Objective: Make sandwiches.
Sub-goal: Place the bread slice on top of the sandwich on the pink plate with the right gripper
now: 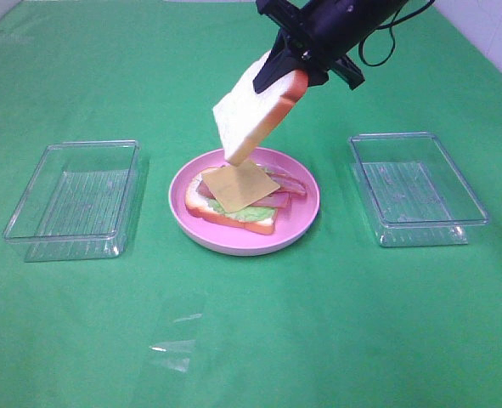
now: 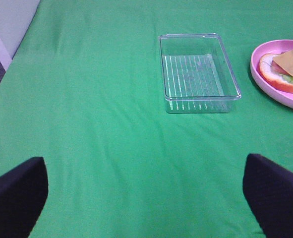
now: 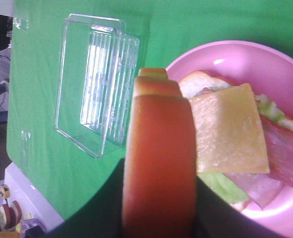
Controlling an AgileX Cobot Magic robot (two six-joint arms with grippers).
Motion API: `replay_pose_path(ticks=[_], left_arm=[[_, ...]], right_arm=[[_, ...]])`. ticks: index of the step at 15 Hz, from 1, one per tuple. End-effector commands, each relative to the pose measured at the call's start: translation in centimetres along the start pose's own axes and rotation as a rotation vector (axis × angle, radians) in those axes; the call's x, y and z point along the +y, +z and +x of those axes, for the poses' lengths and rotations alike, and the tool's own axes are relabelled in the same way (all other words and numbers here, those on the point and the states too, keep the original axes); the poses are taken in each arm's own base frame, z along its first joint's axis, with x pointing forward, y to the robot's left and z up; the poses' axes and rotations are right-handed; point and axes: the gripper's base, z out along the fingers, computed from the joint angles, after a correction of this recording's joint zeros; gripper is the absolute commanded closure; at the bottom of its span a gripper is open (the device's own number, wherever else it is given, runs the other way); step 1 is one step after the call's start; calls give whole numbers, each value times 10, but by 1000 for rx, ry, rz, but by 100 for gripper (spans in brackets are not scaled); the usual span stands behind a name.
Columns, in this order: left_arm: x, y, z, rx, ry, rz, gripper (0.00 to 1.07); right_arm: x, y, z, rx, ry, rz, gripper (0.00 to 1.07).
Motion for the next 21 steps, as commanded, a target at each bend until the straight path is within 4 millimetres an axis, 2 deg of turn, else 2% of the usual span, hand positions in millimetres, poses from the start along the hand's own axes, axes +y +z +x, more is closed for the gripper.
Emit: replay_pose_path(ticks=[1, 4, 8, 11, 13, 16, 17, 20, 21], left_arm=[[0, -1, 1, -17, -3, -3, 7], [0, -2, 1, -18, -4, -4, 7], [0, -2, 1, -18, -4, -4, 7], [0, -2, 1, -18, -4, -4, 7], [0, -2, 1, -18, -4, -4, 7], [0, -2, 1, -18, -4, -4, 7], [0, -2, 1, -18, -4, -4, 7], [0, -2, 1, -18, -4, -4, 7], [0, -2, 1, -18, -4, -4, 7]], right_arm=[[3, 22, 0, 14, -37, -27, 92], [3, 44, 4, 48, -49, -22, 92], [1, 62, 7, 80, -55, -22, 92], [-11, 80, 10, 112, -42, -1, 92], [-25, 85, 8, 104, -79, 104, 91], [-27, 84, 9, 108, -89, 120, 86], [-27, 84, 9, 108, -89, 120, 76], [-27, 84, 9, 114, -97, 126, 26], [-26, 83, 10, 121, -101, 128, 16]])
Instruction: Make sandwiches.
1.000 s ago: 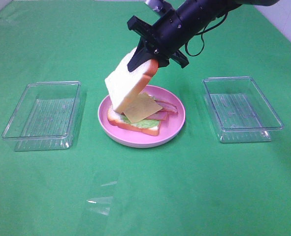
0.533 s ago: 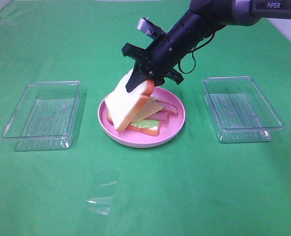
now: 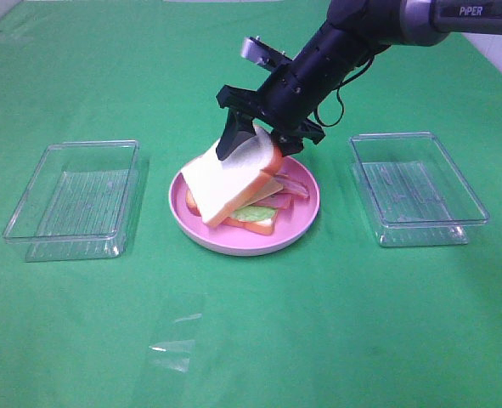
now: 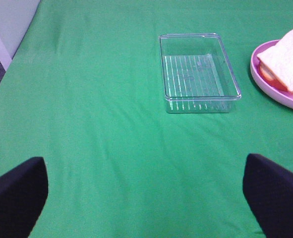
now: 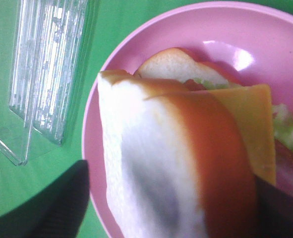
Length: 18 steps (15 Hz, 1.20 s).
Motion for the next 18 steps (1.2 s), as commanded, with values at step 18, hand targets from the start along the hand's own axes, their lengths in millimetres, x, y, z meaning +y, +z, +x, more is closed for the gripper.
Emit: replay_pose_path(ticks=[18], left_arm=[[0, -2, 1, -18, -4, -4, 7]], right_arm=[[89, -224, 114, -76, -176, 541, 14]])
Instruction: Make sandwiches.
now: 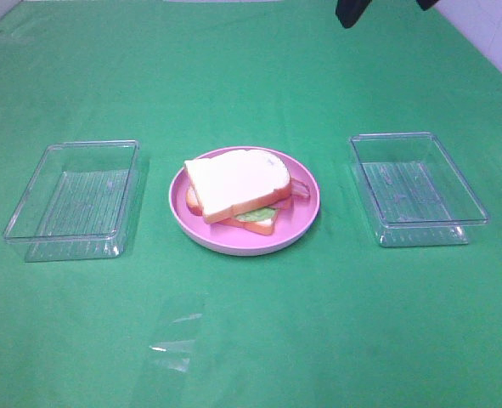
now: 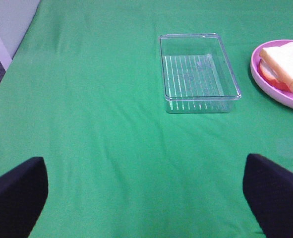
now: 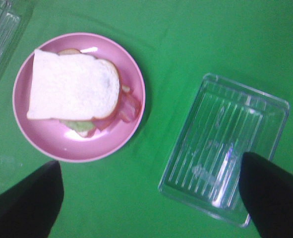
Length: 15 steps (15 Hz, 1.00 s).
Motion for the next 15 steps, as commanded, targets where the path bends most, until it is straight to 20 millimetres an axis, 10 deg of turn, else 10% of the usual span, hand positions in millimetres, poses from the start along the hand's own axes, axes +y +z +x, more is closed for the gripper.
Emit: replay_pose_path(ticks=[1, 2, 8, 15], left_arm=[[0, -2, 1, -18, -4, -4, 7], [0, -2, 1, -18, -4, -4, 7], [0, -2, 1, -18, -4, -4, 7], [0, -2, 1, -18, -4, -4, 7]], right_arm=[[4, -20, 51, 144, 33, -4, 14], [8, -27, 98, 201, 48, -6, 14], [15, -18, 240, 301, 118, 1, 14], [21, -30, 356, -220, 290, 167, 14]])
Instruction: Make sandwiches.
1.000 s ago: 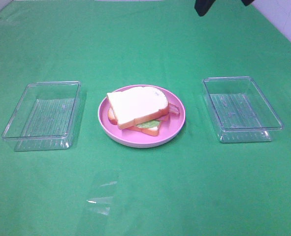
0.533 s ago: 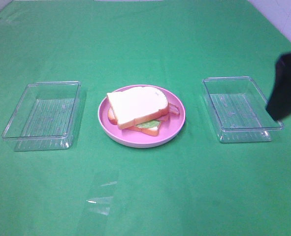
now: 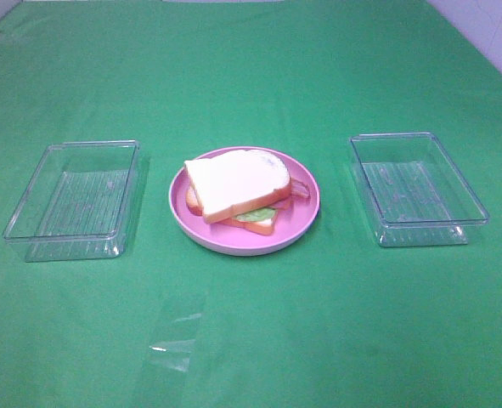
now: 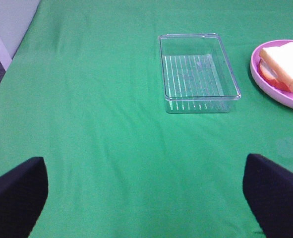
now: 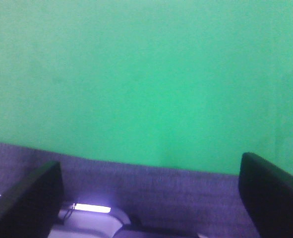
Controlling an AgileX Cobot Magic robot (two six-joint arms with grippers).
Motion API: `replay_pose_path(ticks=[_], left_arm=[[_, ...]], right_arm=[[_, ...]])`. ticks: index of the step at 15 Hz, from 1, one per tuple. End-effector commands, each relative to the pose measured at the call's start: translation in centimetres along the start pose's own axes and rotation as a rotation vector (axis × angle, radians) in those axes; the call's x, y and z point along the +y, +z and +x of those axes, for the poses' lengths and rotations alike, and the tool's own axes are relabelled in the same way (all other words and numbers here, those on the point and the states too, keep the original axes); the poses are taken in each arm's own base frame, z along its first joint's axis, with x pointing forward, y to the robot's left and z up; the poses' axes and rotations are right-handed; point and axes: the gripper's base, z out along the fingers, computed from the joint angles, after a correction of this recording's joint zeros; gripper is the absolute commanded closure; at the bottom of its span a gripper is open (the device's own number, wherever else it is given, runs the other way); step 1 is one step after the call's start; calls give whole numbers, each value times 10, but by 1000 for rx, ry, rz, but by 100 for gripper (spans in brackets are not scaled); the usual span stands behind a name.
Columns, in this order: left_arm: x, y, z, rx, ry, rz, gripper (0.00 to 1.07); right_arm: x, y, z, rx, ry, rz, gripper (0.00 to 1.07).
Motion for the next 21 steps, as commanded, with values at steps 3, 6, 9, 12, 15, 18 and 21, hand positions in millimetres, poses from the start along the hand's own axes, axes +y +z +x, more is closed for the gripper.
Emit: replay_pose_path(ticks=[3, 6, 9, 12, 15, 18, 21], left_arm=[[0, -2, 1, -18, -4, -4, 7], [0, -2, 1, -18, -7, -3, 7], [0, -1, 1, -17, -6, -3, 7], [0, -1, 1, -17, -6, -3, 7], [0, -1, 1, -17, -6, -3, 7], [0, -1, 1, -17, -6, -3, 7], [0, -1, 1, -17, -6, -3, 7]], right_arm=[[0, -17, 41, -350, -13, 33, 14], [0, -15, 50, -443, -17, 39, 14], [0, -15, 50, -444, -8, 42, 14], [0, -15, 50, -444, -7, 37, 14], [0, -16, 50, -445, -6, 37, 14], [0, -16, 50, -445, -6, 37, 14], [0, -16, 50, -445, -6, 37, 14]])
